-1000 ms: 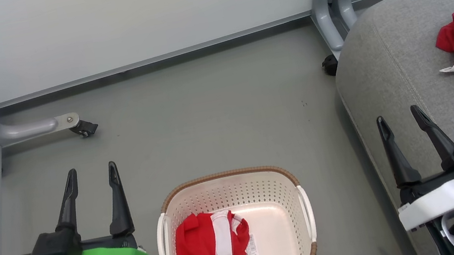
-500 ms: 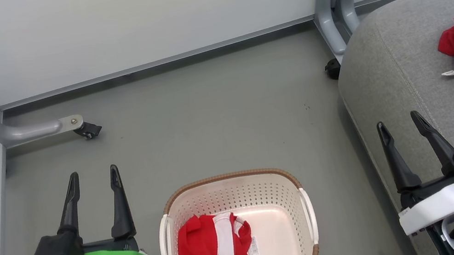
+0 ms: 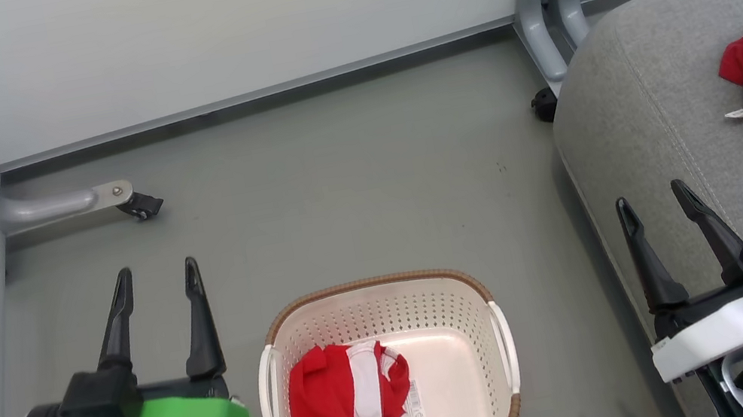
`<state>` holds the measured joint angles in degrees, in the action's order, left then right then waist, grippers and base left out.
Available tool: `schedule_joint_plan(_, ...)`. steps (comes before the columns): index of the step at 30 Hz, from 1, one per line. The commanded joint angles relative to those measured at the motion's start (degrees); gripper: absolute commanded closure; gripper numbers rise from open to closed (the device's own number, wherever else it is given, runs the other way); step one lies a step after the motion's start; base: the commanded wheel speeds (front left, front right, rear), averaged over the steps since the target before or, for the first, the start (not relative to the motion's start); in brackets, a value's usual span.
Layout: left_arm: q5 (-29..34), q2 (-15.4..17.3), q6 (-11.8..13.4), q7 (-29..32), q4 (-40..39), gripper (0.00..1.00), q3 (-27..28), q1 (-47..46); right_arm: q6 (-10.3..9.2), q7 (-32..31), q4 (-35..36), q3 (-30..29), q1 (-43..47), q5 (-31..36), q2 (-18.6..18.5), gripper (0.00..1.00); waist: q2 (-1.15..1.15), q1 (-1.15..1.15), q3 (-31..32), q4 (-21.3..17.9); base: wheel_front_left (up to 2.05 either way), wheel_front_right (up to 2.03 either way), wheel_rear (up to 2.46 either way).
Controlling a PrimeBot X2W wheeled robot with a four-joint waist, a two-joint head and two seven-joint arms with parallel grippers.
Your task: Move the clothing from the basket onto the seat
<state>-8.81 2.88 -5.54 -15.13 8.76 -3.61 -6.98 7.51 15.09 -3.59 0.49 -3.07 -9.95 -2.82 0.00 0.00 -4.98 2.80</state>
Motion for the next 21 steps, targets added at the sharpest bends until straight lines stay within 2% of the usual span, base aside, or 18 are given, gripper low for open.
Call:
schedule_joint_plan(1, 0.9, 0.0, -0.4, 0.0, 0.2, 0.0, -0.3, -1.8, -0.04, 0.1, 0.1, 0.0, -0.8, 0.4, -0.1, 0.0, 0.0, 0.0, -0.7, -0.3, 0.0, 0.0, 0.0)
schedule_joint_plan(11, 4.2, 2.9, -1.7, 0.0, 4.3, 0.0, -4.3, -10.2, -0.04, 0.1, 1.1, 1.3, -6.2, 0.9, -0.1, 0.0, 0.0, 0.0, -6.5, -3.8, 0.0, 0.0, 0.0)
schedule_joint_plan(21, 4.3, 7.0, -2.0, 0.0, 12.1, 0.0, -14.8, -19.5, -0.04, 0.1, 2.9, 2.5, -13.5, 1.0, -0.1, 0.0, 0.0, 0.0, -16.0, -7.8, 0.0, 0.0, 0.0)
